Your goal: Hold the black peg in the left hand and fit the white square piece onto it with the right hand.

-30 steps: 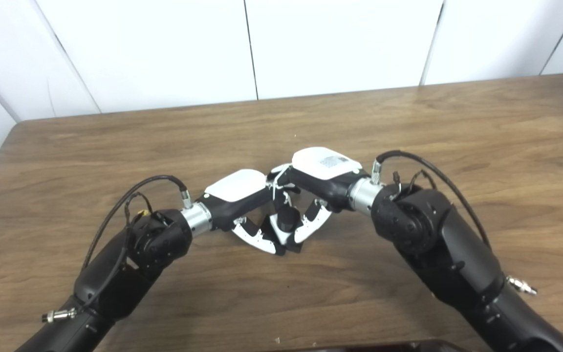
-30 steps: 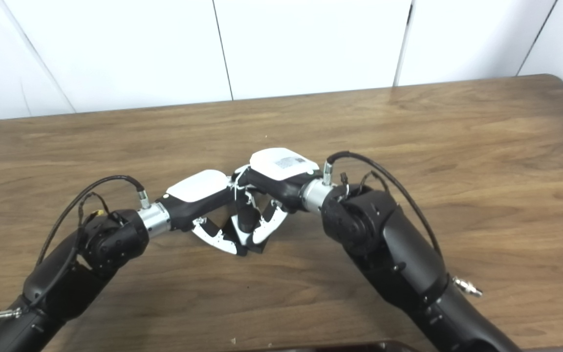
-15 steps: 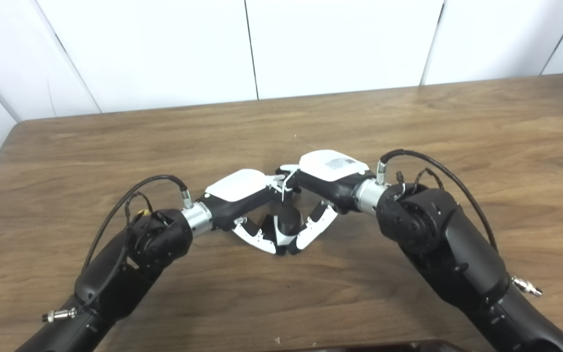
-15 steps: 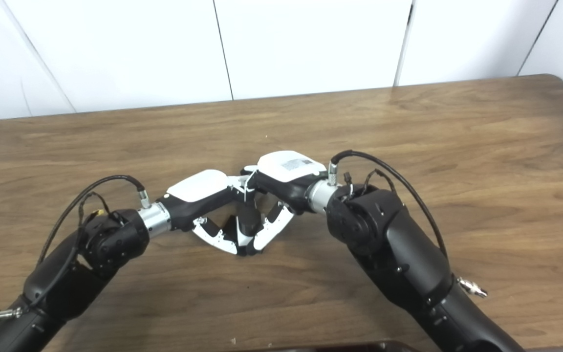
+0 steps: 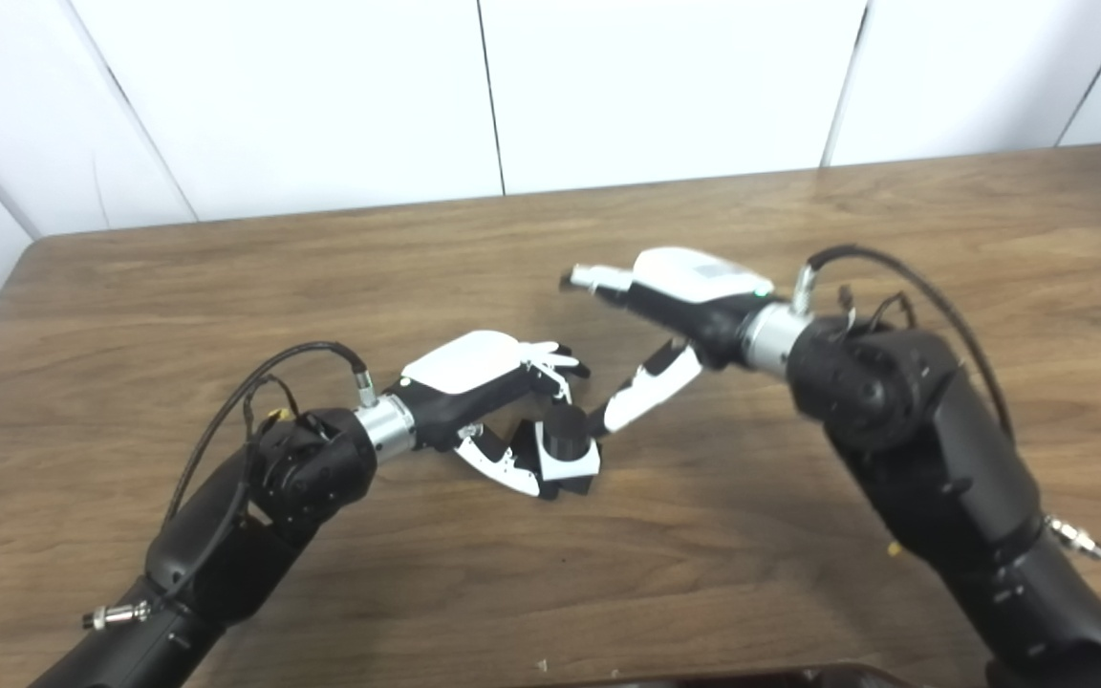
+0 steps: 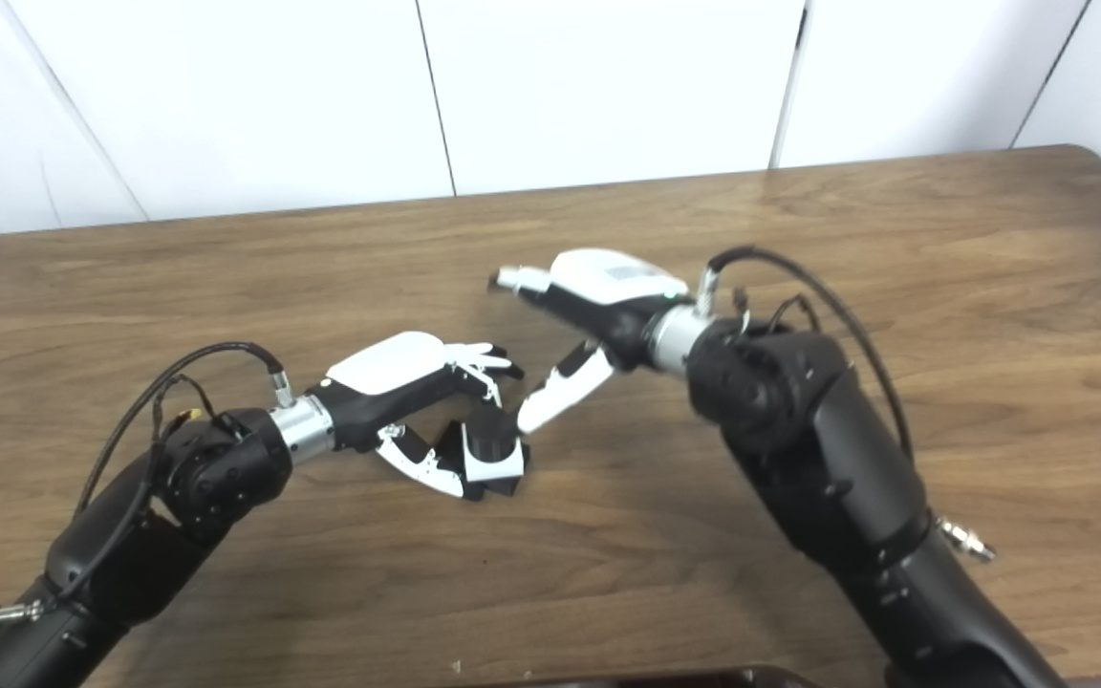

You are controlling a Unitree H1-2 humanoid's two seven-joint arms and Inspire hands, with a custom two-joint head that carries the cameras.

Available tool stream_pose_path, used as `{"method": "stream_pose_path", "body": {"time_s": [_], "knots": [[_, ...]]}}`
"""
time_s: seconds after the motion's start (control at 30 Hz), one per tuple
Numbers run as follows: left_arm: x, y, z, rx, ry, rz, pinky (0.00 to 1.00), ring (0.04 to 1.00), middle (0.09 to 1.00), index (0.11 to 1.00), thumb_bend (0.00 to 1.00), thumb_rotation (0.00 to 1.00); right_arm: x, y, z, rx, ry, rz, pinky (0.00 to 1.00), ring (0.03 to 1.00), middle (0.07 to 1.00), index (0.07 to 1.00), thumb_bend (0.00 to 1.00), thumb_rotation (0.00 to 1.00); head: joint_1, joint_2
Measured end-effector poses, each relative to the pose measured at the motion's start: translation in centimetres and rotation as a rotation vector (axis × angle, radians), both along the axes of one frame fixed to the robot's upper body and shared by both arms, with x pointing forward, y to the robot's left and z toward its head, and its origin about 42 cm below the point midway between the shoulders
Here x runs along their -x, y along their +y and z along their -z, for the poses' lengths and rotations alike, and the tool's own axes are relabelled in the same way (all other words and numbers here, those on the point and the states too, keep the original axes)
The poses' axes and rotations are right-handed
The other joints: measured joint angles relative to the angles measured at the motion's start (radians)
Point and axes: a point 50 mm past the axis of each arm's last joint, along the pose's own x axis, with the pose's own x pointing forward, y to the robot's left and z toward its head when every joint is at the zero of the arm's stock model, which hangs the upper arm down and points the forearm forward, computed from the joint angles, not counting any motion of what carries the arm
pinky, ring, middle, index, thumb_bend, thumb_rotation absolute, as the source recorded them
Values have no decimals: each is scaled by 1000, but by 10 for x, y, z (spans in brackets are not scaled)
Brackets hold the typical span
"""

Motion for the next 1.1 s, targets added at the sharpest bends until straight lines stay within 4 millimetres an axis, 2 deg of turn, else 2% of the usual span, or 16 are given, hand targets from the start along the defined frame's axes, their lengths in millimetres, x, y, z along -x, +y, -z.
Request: {"method": "stream_pose_path", "body": {"time_s": [0.17, 0.4, 0.5, 0.53, 0.6, 0.73, 0.93, 1.1], "knots": [[0, 0, 0, 0, 0, 0, 947, 969, 909, 565, 849, 191, -2, -12, -14, -24, -4, 8, 828, 930, 973, 1000, 1000, 487, -3, 0], [0, 1, 0, 1, 1, -1, 944, 968, 908, 578, 851, 217, -1, -23, -20, -58, 10, 15, 735, 901, 956, 996, 1000, 437, -3, -3], [0, 1, 0, 4, 3, -5, 934, 965, 906, 573, 856, 217, 0, -29, -18, -99, 18, 33, 665, 861, 920, 926, 886, 305, -9, -5], [1, 2, 1, 9, 7, -8, 938, 964, 903, 573, 865, 205, 1, -31, -15, -123, 17, 48, 647, 844, 901, 891, 835, 241, -11, -5], [2, 6, 3, 27, 19, -23, 935, 959, 901, 576, 876, 196, 6, -33, -4, -189, 13, 87, 630, 822, 878, 854, 792, 181, -12, -6], [7, 11, 8, 83, 47, -60, 862, 937, 883, 599, 889, 180, 15, -34, 16, -271, 15, 147, 627, 782, 837, 809, 754, 128, -12, -5], [15, 18, 17, 171, 66, -132, 773, 894, 866, 683, 854, 212, 26, -45, 35, -349, -16, 244, 630, 771, 815, 796, 725, 123, -14, -5], [23, 18, 26, 236, 69, -184, 729, 866, 855, 718, 831, 219, 32, -50, 47, -389, -20, 284, 633, 777, 819, 798, 716, 127, -11, -5]]}}
